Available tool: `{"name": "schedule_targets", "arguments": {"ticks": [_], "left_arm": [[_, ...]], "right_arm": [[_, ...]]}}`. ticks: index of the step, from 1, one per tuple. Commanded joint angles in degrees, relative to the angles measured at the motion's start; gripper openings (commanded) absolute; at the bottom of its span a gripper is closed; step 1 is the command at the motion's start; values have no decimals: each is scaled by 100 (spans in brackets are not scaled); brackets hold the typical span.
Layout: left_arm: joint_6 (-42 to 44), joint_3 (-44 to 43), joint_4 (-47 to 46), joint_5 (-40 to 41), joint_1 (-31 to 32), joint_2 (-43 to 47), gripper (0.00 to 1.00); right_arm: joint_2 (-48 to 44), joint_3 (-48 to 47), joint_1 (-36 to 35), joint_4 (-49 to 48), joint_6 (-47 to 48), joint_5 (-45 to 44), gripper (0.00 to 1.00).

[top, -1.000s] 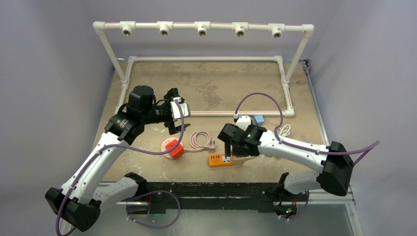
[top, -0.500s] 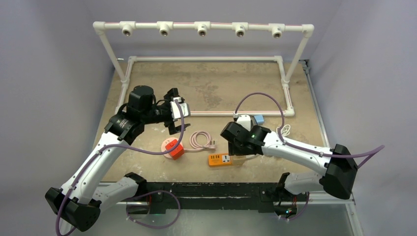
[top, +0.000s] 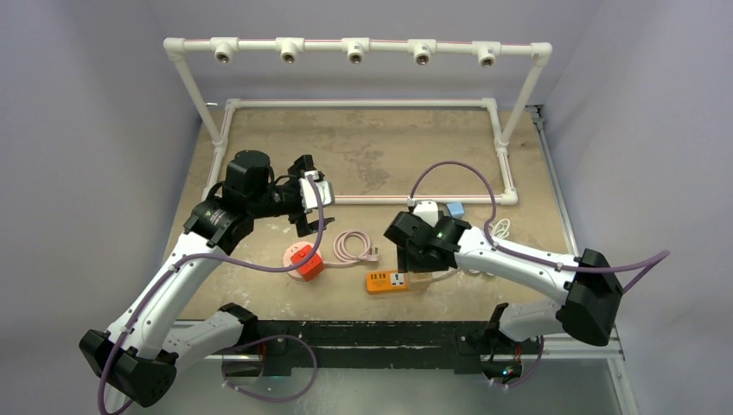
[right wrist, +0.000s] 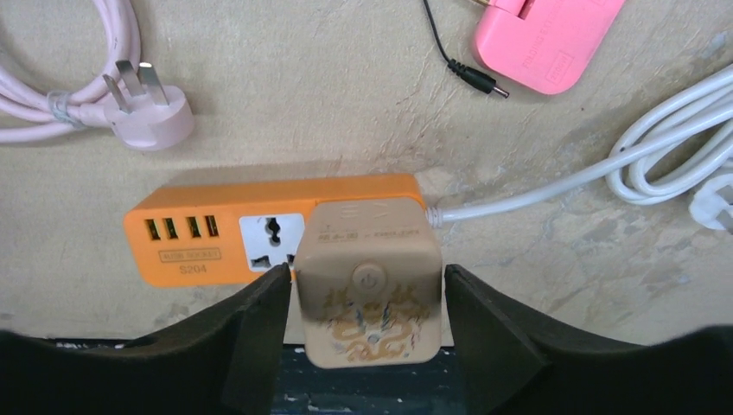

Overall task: Insert the plug
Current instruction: Insert the plug into the socket, then pick up the plug from the center of the board.

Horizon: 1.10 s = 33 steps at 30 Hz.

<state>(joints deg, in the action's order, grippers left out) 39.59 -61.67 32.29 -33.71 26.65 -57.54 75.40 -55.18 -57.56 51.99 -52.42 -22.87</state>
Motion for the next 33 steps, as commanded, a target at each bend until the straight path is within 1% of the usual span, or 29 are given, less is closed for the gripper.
{"name": "schedule_targets", "arguments": {"ticks": [1, 5, 8, 10, 12, 16, 19, 21, 25, 31, 33], "left_arm": [[-137, -179, -2, 71, -11, -7, 99], [-212, -163, 166, 144, -11, -113, 99], [-186, -108, 407, 101, -11, -217, 99], [-137, -16, 567, 43, -11, -288, 99], [-5, 57, 794, -47, -11, -380, 99], [231, 207, 1349, -97, -11, -633, 99], [279, 364, 1571, 8, -11, -821, 99], [264, 469, 1630, 68, -11, -895, 99], [299, 477, 1600, 147, -11, -817, 99], [224, 378, 1398, 217, -20, -610, 99], [227, 291, 1434, 229, -17, -618, 99]], "right_arm": [[134, -698, 88, 445, 92, -72, 73], [205, -1232, 271, 507, 320, -228, 84], [249, -1441, 581, 482, 521, -322, 90], [316, -1451, 951, 447, 599, -329, 91], [380, -1351, 1497, 327, 662, -295, 92], [544, -1021, 2433, -154, 879, -75, 92], [772, -899, 2949, -558, 1015, 24, 93], [961, -921, 3099, -852, 1092, 91, 93], [1471, -1255, 3116, -1151, 1213, 80, 90], [2067, -1382, 3114, -1515, 1399, 165, 72], [2214, -1402, 3119, -1600, 1450, 129, 69]]}}
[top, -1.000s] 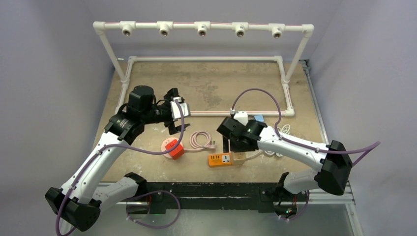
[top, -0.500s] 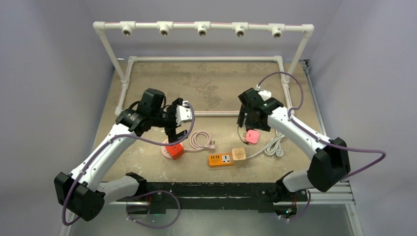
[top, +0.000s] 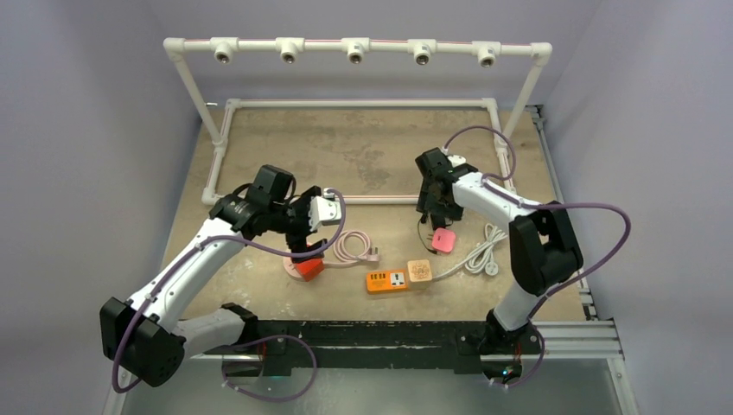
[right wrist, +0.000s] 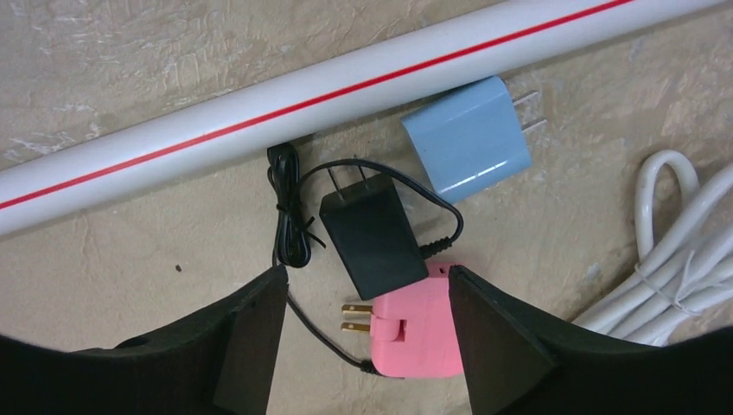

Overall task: Insert the plug
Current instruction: Pick up the plug from the center of the board.

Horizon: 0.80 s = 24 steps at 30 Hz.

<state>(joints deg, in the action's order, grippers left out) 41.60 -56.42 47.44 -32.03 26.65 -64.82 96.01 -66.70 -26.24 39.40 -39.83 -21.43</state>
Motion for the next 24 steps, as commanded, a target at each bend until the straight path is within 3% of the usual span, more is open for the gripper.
{"name": "schedule_targets", "arguments": {"ticks": [1, 19, 24], "left_arm": [[31, -268, -63, 65, -20, 109, 99], [163, -508, 147, 215, -15, 227, 99], [138, -562, 127, 189, -19, 206, 99]], "right_arm": [[226, -266, -12, -375, 221, -47, 68], [881, -212, -19, -588, 338, -425, 53], [749, -146, -104, -623, 337, -218, 34]]}}
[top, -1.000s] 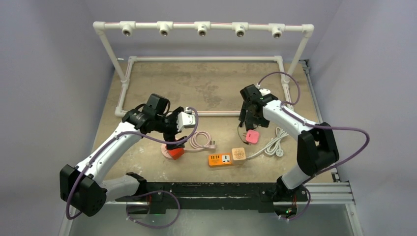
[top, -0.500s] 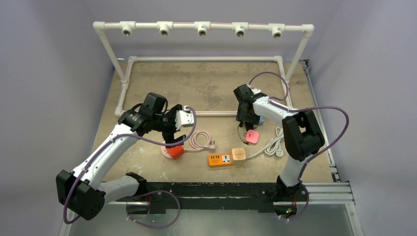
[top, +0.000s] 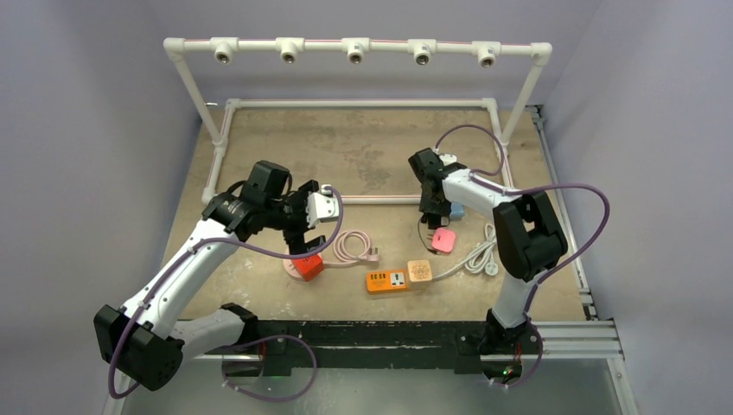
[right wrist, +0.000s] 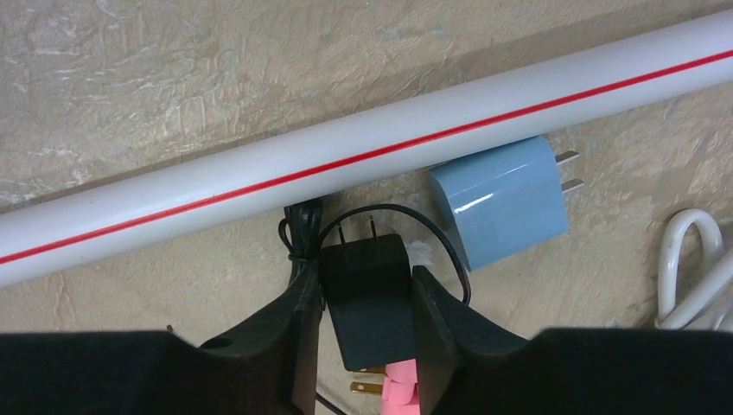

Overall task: Insert the plug
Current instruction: Pick up the plug from the center of the board.

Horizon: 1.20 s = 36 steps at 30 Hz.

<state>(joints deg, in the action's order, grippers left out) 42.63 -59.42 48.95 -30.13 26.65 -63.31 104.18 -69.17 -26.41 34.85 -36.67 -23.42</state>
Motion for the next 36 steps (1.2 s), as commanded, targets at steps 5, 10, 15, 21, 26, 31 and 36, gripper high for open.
{"name": "schedule_targets", "arguments": {"ticks": [5, 10, 15, 21, 26, 31, 36], "left_arm": [[38, -315, -38, 10, -14, 46, 99], [42, -333, -39, 25, -13, 37, 99], [42, -325, -46, 50, -18, 47, 99], [51, -333, -60, 89, -15, 55, 99], [53, -424, -82, 95, -19, 22, 99], [219, -652, -284, -104, -13, -7, 99], [603, -667, -1028, -449, -11, 185, 99]], "right_arm": [[-370, 241, -253, -285, 50, 374, 52], [-537, 425, -261, -248, -2, 565, 65], [-517, 544, -258, -283, 20, 570, 46], [-548, 358, -267, -307, 87, 500, 17], [-950, -167, -297, 14, 217, 1038, 16], [-1420, -761, -354, 213, 375, 2398, 15], [-1646, -1270, -373, 176, 256, 4075, 14]]}}
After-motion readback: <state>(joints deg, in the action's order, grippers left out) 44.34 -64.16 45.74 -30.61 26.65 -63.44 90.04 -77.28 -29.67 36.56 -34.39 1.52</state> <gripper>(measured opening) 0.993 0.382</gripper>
